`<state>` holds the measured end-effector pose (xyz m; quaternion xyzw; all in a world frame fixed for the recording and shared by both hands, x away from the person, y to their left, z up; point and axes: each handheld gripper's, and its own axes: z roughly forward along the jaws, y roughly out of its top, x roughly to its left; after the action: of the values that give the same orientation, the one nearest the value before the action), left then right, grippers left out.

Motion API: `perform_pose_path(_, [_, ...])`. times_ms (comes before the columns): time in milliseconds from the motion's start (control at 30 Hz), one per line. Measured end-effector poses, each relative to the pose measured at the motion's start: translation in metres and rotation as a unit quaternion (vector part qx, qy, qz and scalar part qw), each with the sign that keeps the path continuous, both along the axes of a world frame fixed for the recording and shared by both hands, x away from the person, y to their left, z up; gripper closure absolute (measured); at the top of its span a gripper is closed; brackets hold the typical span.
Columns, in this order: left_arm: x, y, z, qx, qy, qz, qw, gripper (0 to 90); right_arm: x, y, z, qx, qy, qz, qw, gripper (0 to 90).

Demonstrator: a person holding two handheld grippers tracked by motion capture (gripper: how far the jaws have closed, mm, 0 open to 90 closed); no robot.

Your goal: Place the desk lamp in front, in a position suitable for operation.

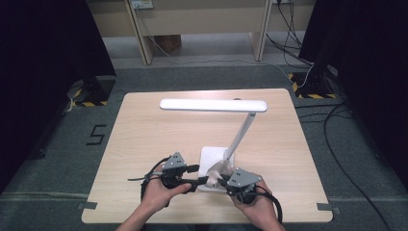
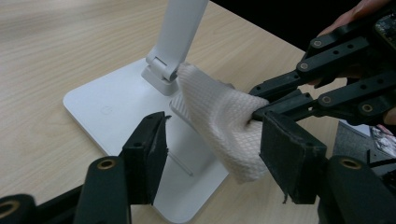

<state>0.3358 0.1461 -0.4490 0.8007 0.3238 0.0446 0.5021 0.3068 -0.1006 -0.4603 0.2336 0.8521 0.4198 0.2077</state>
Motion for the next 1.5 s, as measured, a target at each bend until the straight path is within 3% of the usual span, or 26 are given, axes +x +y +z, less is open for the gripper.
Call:
perform_pose_path(267, [0.002,-0.001,-0.009,0.007,0.024,-0.007,0.9997,39.7,0.001,0.011,0.007,0.006,-0.027,0.004,0.9996,81.8])
perform_pose_path(367, [0.002,-0.001,-0.012,0.004,0.035,-0.015,0.9993,40.2,0.001,0.012,0.009,0.012,-0.025,0.005,0.9996,81.9])
perform_pose_path(533, [0.002,0.0,-0.011,-0.004,0.034,-0.02,0.9992,44.6,0.001,0.014,0.012,0.021,-0.032,0.007,0.9992,82.0])
perform_pose_path(633, [0.002,0.001,-0.009,-0.002,0.02,-0.028,0.9994,48.5,0.001,0.015,0.013,0.023,-0.031,0.008,0.9992,82.0])
perform_pose_path(1033, [-0.001,0.007,-0.004,0.019,-0.041,-0.026,0.9987,81.7,0.0,0.019,0.015,0.024,-0.036,0.022,0.9988,81.9])
perform_pose_path(1367, [-0.004,0.012,0.002,0.017,-0.084,-0.019,0.9962,85.4,0.0,0.023,0.02,0.036,-0.049,0.024,0.9979,81.1])
perform_pose_path(1500, [-0.003,0.017,0.005,0.035,-0.1,-0.008,0.9943,85.6,0.001,0.025,0.024,0.047,-0.048,0.019,0.9975,69.6])
